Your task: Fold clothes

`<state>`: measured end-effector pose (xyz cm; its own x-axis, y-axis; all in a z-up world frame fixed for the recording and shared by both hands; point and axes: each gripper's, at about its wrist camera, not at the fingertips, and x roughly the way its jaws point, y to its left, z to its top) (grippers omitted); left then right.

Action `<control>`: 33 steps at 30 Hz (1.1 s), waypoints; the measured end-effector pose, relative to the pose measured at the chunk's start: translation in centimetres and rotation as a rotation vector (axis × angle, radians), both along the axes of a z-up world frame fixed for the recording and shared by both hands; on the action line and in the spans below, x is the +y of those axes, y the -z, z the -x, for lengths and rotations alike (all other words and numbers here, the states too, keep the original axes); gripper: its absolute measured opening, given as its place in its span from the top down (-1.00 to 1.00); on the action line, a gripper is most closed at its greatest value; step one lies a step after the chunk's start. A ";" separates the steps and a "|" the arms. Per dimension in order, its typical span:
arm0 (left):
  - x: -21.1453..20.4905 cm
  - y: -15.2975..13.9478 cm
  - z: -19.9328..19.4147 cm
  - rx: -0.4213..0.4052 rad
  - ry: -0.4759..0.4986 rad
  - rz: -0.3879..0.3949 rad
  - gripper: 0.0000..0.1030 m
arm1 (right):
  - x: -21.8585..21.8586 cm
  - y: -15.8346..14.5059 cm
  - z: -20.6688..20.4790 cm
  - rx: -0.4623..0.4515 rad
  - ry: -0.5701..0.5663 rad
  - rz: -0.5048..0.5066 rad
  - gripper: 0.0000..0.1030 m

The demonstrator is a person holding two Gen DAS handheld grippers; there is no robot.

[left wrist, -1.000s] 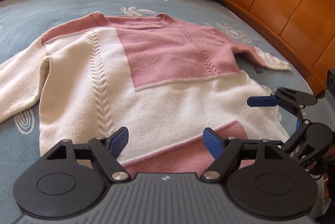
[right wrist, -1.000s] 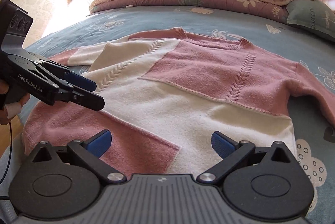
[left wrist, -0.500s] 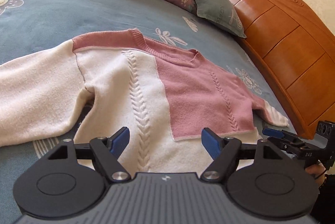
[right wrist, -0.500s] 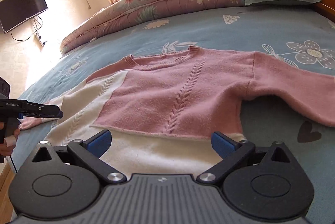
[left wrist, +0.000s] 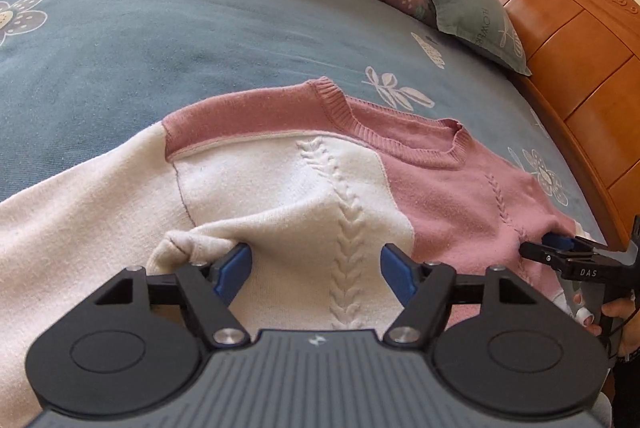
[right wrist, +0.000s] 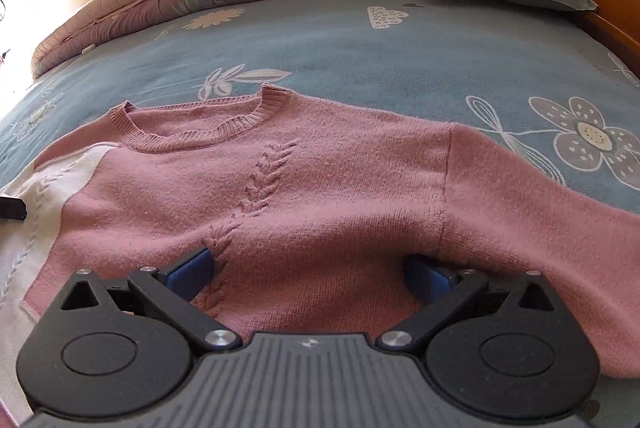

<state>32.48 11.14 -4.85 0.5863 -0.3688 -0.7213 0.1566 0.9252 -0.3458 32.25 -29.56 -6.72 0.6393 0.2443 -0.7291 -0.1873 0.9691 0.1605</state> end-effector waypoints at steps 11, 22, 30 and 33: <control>-5.4 1.9 10.6 -0.089 0.225 -0.349 -0.49 | 3.8 0.7 11.4 -0.002 -0.238 0.130 -1.00; -8.2 -0.7 16.7 -0.145 0.285 -0.311 -0.55 | 4.1 -0.6 16.9 -0.057 -0.191 0.052 -1.00; -5.5 1.9 21.0 -0.069 0.181 -0.364 -0.61 | 3.8 1.9 20.1 -0.079 -0.180 0.151 -1.00; -4.3 1.6 22.5 -0.029 0.159 -0.350 -0.63 | 3.0 2.0 20.9 -0.091 -0.164 0.147 -1.00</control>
